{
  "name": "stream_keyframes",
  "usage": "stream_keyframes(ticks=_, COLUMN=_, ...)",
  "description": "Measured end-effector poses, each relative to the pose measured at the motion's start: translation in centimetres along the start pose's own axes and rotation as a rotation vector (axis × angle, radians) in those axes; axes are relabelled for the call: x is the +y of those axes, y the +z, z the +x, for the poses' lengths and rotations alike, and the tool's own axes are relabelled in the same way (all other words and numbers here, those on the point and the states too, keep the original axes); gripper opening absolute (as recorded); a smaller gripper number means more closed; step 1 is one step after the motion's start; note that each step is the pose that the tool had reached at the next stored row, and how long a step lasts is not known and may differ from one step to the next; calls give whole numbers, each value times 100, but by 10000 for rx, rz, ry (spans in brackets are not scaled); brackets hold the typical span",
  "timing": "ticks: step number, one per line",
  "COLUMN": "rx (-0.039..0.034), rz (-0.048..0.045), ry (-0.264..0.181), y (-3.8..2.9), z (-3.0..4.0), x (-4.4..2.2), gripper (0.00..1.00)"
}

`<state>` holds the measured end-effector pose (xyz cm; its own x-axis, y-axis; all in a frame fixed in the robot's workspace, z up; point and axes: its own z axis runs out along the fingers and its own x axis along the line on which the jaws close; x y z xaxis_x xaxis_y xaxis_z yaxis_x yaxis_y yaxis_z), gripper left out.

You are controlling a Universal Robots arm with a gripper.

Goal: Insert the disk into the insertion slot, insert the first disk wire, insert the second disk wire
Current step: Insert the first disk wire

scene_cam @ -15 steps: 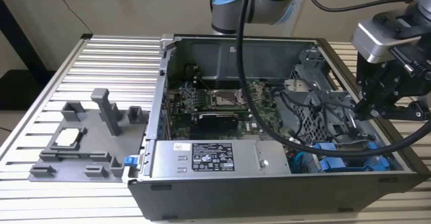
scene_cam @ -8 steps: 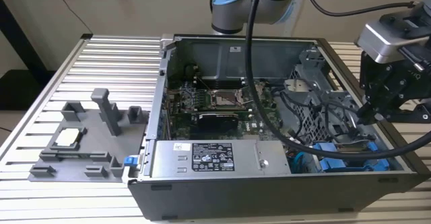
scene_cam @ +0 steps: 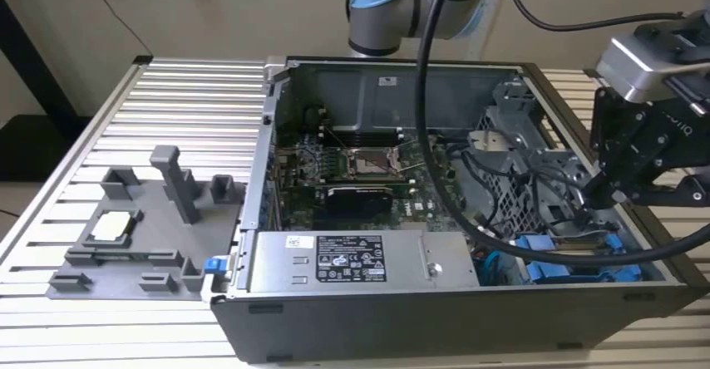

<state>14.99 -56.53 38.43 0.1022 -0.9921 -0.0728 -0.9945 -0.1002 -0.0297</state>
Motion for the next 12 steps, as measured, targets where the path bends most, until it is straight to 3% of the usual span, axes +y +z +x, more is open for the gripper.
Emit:
stream_keyframes(ticks=5, rx=3, rz=34, ry=526, y=60, z=4, x=0, gripper=19)
stream_keyframes(ticks=6, rx=-2, rz=-32, ry=535, y=63, z=7, x=-17, gripper=19)
stream_keyframes(ticks=7, rx=-11, rz=-160, ry=545, y=64, z=9, x=-37, gripper=19)
stream_keyframes(ticks=9, rx=-22, rz=-282, ry=553, y=72, z=12, x=-64, gripper=19)
stream_keyframes(ticks=10, rx=-38, rz=-284, ry=554, y=84, z=13, x=-65, gripper=19)
stream_keyframes(ticks=12, rx=-151, rz=-277, ry=556, y=101, z=15, x=-64, gripper=19)
